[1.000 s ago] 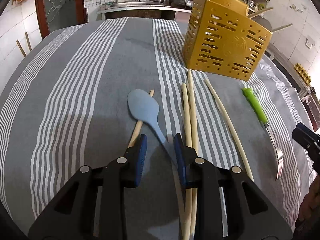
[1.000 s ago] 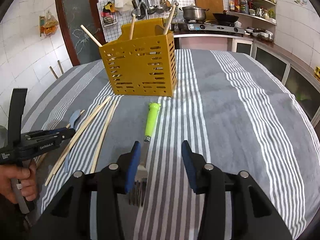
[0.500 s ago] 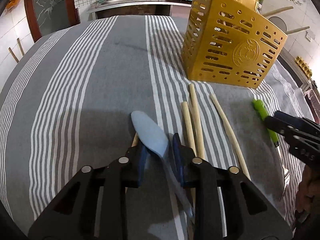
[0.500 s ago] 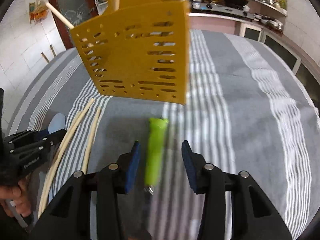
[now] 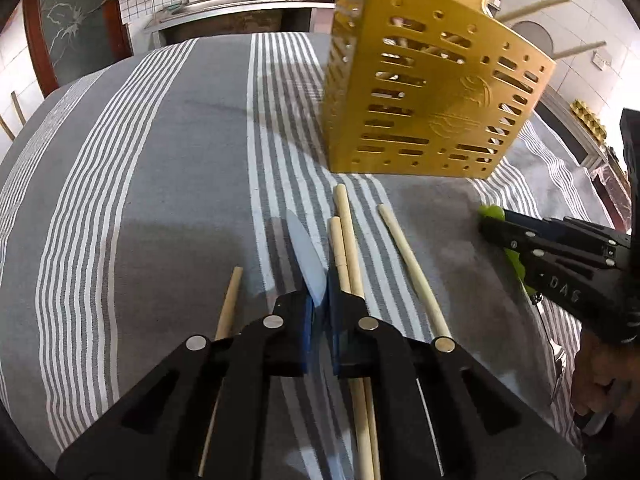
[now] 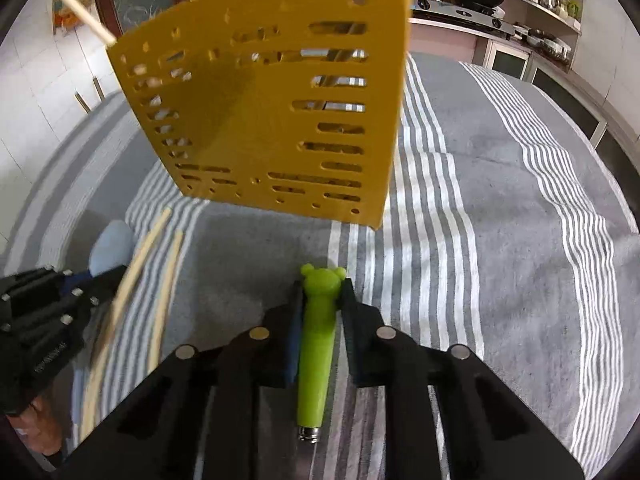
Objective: Organize utensils
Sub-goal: 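Close the left tool on the light-blue spatula while the right tool grasps the green-handled fork, then lift the spatula and fork and carry them toward the yellow basket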
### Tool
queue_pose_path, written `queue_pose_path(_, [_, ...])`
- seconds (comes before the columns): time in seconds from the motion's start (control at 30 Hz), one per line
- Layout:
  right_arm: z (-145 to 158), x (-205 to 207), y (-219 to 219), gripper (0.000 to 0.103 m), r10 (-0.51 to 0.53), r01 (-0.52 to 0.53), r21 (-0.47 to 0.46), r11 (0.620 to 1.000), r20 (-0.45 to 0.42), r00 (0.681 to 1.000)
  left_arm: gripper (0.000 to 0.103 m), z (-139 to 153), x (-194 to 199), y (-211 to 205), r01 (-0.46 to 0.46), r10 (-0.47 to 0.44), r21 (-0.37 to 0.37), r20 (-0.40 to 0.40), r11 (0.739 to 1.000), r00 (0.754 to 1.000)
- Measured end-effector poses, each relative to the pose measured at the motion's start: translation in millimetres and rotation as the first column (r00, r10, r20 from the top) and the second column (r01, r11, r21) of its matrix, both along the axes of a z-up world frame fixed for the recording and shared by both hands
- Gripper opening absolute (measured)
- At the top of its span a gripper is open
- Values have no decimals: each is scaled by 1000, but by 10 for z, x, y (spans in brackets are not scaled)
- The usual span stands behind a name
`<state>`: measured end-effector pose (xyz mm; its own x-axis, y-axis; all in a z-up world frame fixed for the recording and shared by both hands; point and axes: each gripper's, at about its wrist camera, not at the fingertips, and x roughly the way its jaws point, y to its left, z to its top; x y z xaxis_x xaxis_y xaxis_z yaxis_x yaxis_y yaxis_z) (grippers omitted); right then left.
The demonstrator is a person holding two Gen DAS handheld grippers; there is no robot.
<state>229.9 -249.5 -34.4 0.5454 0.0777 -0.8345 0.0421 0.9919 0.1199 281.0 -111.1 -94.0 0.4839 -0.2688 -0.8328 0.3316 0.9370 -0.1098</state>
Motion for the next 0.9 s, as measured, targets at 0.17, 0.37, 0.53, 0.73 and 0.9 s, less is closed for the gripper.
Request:
queue_pose_path(0.17, [192,-172,-66,19,5,-9,42,999,83,997,5,64,-17,76,-10,10,-21,17,1000,1000])
queue_pose_path(0.37, [514,-406,-163,19,-14,-4,85,996,208,978,5,322,-152,162,-2,6,-54,87,999,996])
queue_pose_path(0.53, [645,-525,-215,19,-18,-11,100,995,279,960,5,537,-287,236,1,13,-82,161,997,987])
queue_pose_path(0.73, [747,-617,-311,19,-24,-19,124,992,336,942,5,685,-409,308,-8,29,-103,202,995,979])
queue_pose_path(0.9, [826,-724,-361,19,-16,-31,119,992,374,927,5,795,-527,297,-9,32,-103,228,995,973])
